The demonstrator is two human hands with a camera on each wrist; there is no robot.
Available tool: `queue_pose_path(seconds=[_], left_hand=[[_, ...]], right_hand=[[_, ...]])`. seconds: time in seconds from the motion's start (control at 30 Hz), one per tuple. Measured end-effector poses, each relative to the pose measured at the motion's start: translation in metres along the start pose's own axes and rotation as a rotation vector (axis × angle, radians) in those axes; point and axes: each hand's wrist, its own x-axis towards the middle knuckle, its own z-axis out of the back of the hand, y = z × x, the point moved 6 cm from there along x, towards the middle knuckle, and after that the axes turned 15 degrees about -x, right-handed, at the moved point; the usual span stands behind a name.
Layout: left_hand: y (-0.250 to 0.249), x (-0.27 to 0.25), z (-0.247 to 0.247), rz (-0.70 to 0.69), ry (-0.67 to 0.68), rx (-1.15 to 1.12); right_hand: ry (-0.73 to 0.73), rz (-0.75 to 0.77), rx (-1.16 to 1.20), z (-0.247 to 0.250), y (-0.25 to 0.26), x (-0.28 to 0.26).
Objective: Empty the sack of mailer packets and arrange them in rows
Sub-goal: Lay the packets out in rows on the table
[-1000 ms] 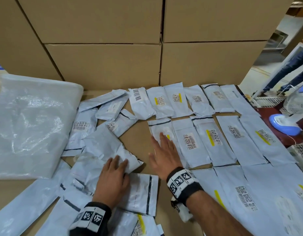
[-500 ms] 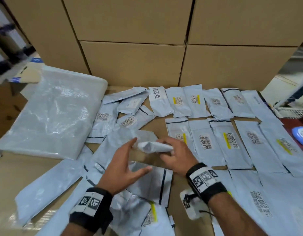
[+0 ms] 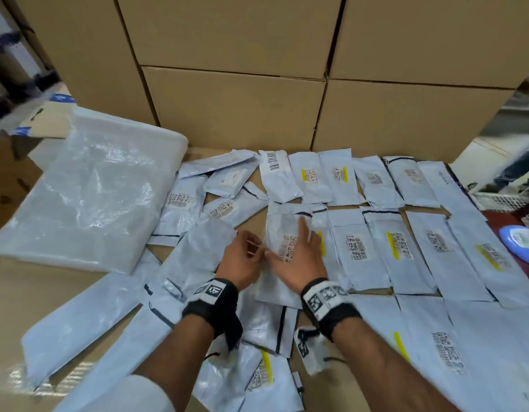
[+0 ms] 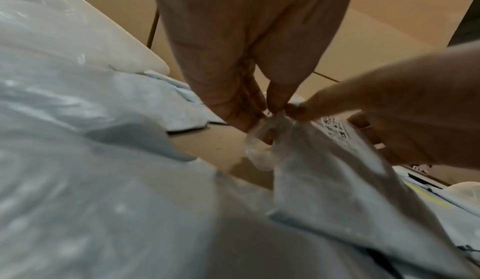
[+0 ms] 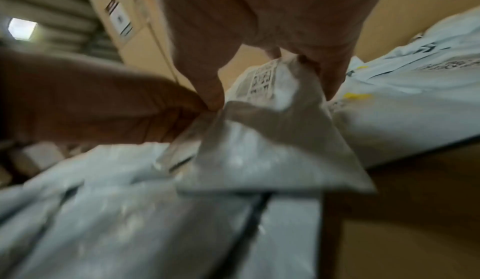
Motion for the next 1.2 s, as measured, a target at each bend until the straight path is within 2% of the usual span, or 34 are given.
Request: queue_pose_path(seconds=[0.1, 0.17, 0.3, 0.4, 0.5, 0.63, 0.7, 0.77, 0.83, 0.9, 1.03, 1.1, 1.2], left_hand=[[0.012, -0.003, 0.002, 0.019, 0.049, 0.103], [0.014, -0.014, 0.005, 0.038, 0.114, 0.223], [0.007, -0.039, 0.016, -0.101, 0.145, 0.584], [0.009, -0.058, 0.019, -0.053, 0.239, 0.786], [0.007, -0.072, 0.025, -0.054, 0.243, 0.905], [0.014, -0.088, 0.041, -0.060, 0.221, 0.951], [0.023, -0.094, 0.049, -0.066, 0.199, 0.969], [0.033, -0.098, 0.053, -0.062, 0.179, 0.969], [0.039, -0.098, 0.055, -0.052, 0.174, 0.954], [0.039, -0.097, 0.057, -0.076, 0.176, 0.910], [0.033, -0.097, 0.066, -0.160, 0.159, 0.799], [0.033, -0.098, 0.074, -0.179, 0.121, 0.780], [0.037, -0.100, 0.088, -0.131, 0.046, 0.757]], right_hand=[[0.098, 0.058, -0.269, -0.032, -0.004, -0.004], [0.122, 0.072, -0.303, -0.042, -0.003, 0.005], [0.020, 0.063, -0.340, -0.049, 0.004, 0.028], [-0.011, 0.102, -0.392, -0.058, 0.005, 0.033], [-0.007, 0.140, -0.400, -0.050, 0.005, 0.027], [-0.137, 0.283, -0.198, -0.016, 0.013, -0.023], [-0.052, 0.380, -0.136, -0.016, 0.019, -0.065], [0.127, 0.460, -0.271, -0.035, 0.022, -0.100], [0.213, 0.462, -0.398, -0.051, 0.018, -0.116], [0.221, 0.428, -0.425, -0.058, 0.014, -0.118], [0.177, 0.443, -0.533, -0.067, 0.020, -0.115], [0.061, 0.447, -0.523, -0.061, 0.028, -0.115], [-0.111, 0.348, -0.437, -0.032, 0.030, -0.122]])
